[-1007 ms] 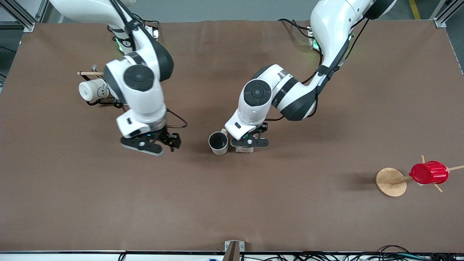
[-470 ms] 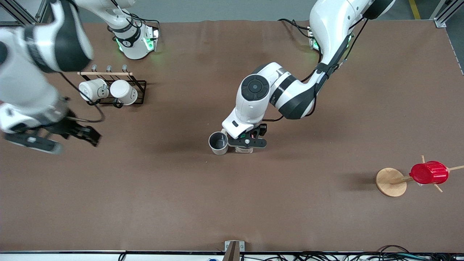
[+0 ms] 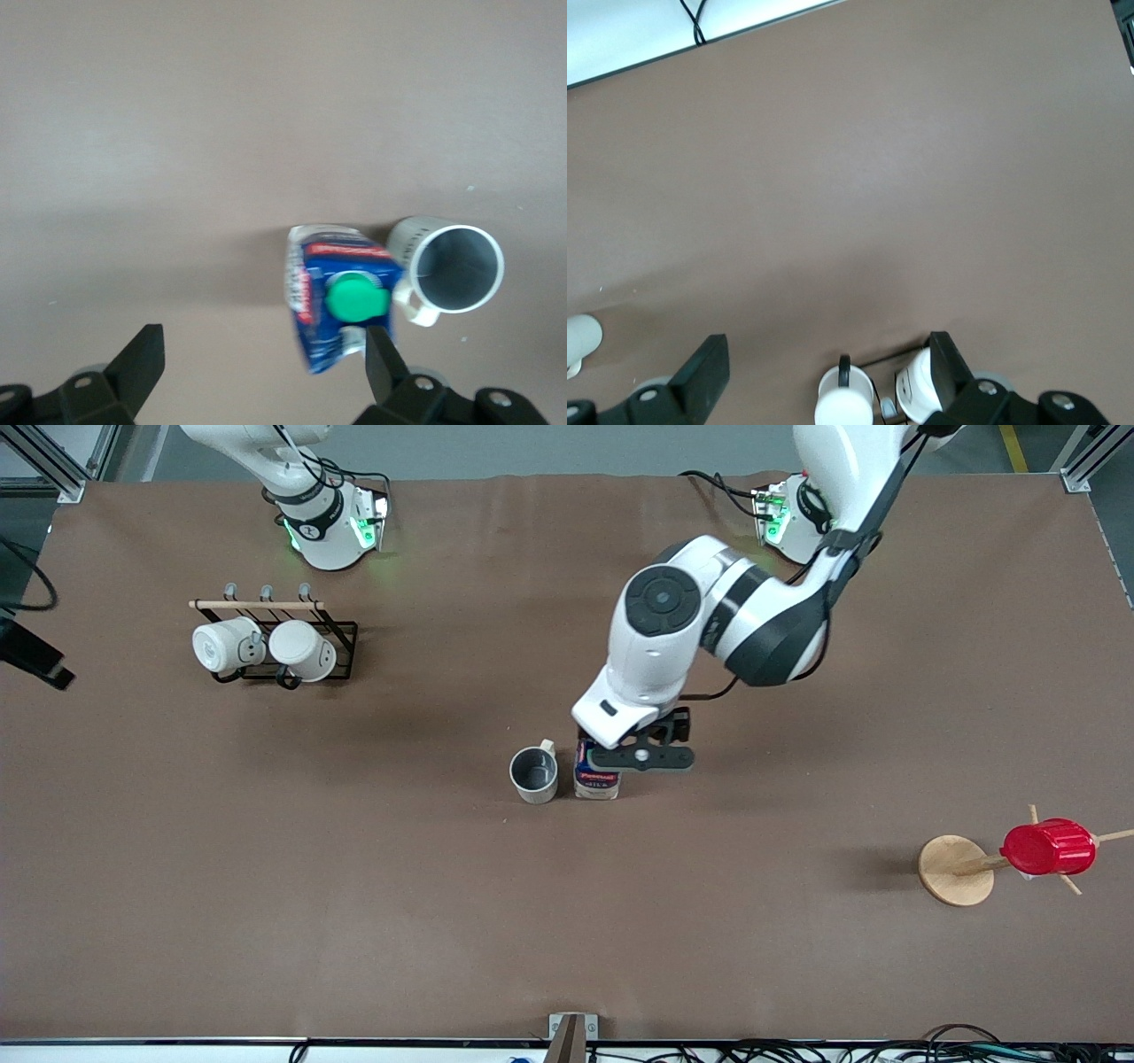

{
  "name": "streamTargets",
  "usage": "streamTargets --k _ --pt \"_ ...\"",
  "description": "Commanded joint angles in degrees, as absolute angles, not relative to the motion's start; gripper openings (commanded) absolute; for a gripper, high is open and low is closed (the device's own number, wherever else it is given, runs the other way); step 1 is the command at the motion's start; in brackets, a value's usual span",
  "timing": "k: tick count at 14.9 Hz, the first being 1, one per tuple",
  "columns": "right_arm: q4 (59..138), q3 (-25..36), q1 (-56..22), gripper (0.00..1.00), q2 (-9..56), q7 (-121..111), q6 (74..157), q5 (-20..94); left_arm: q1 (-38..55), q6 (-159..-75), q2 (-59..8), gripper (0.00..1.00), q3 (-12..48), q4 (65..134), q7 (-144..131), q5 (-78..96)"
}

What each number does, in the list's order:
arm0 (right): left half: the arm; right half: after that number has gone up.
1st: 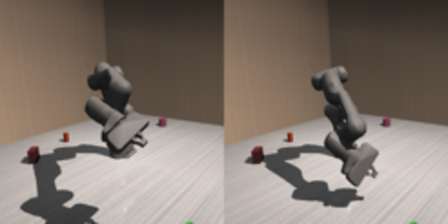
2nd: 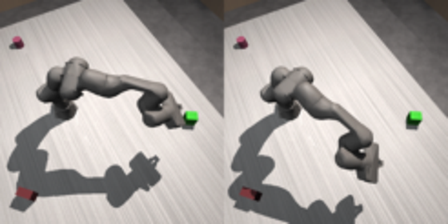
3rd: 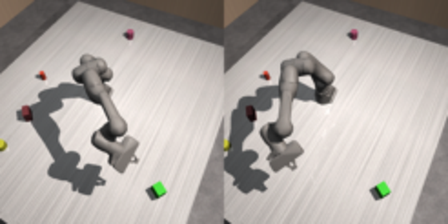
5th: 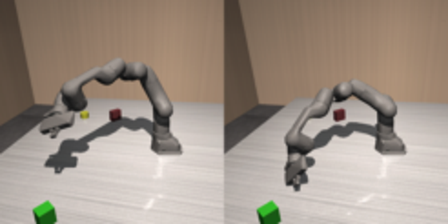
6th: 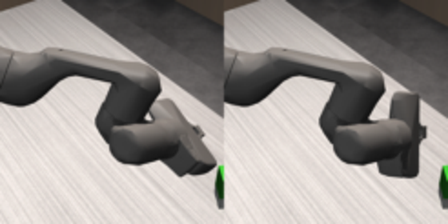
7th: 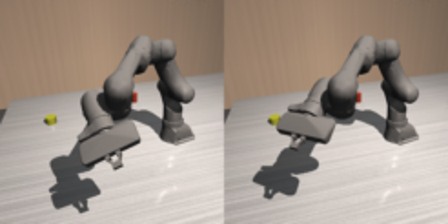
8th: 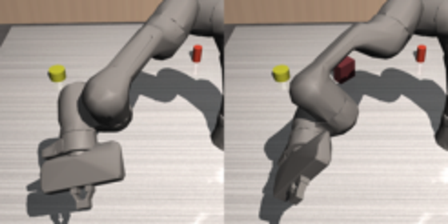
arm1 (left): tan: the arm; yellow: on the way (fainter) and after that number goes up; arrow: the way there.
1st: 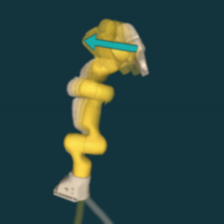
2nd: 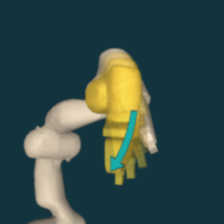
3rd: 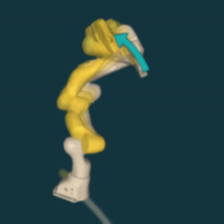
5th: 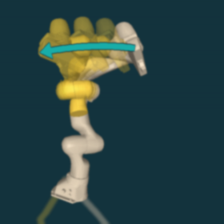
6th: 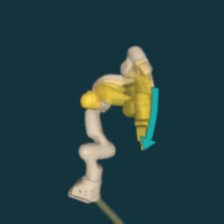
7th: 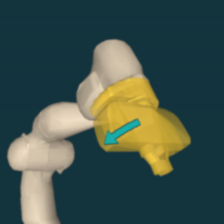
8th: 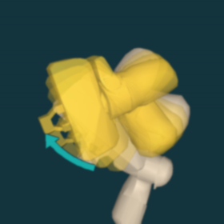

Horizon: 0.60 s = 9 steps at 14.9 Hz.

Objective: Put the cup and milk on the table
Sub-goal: 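Lower the milk carton beside the mug and open the left gripper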

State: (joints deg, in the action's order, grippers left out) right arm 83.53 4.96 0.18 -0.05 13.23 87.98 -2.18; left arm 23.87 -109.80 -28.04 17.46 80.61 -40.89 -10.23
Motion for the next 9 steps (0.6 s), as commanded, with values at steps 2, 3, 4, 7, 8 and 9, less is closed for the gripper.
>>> streamTargets --k 2,3,4,7,8,9 --pt "85.94 5.45 1.58 1.0 -0.7 10.9 85.85 0.0 17.51 -110.04 -17.25 1.0 19.07 90.95 -34.56 -8.54" --pt "86.57 5.45 1.58 1.0 -0.96 10.29 87.44 -0.09 15.49 -110.04 -15.05 1.0 19.42 92.53 -32.1 -6.35" --pt "86.57 5.62 1.58 1.0 -0.97 8.19 87.97 0.0 13.64 -109.78 -12.68 1.0 19.51 94.11 -29.12 -4.5" --pt "86.57 6.15 1.49 1.0 -0.97 6.59 88.07 0.0 9.59 -109.6 -6.61 1.0 19.51 97.72 -24.19 -1.15" --pt "86.57 6.24 1.49 1.0 -0.97 6.59 88.07 0.0 8.01 -108.56 -5.2 1.0 19.51 97.82 -21.65 0.25" --pt "86.57 6.15 1.49 1.0 -0.97 6.59 88.07 0.0 6.34 -106.98 -4.58 1.0 19.51 97.39 -19.36 1.74"
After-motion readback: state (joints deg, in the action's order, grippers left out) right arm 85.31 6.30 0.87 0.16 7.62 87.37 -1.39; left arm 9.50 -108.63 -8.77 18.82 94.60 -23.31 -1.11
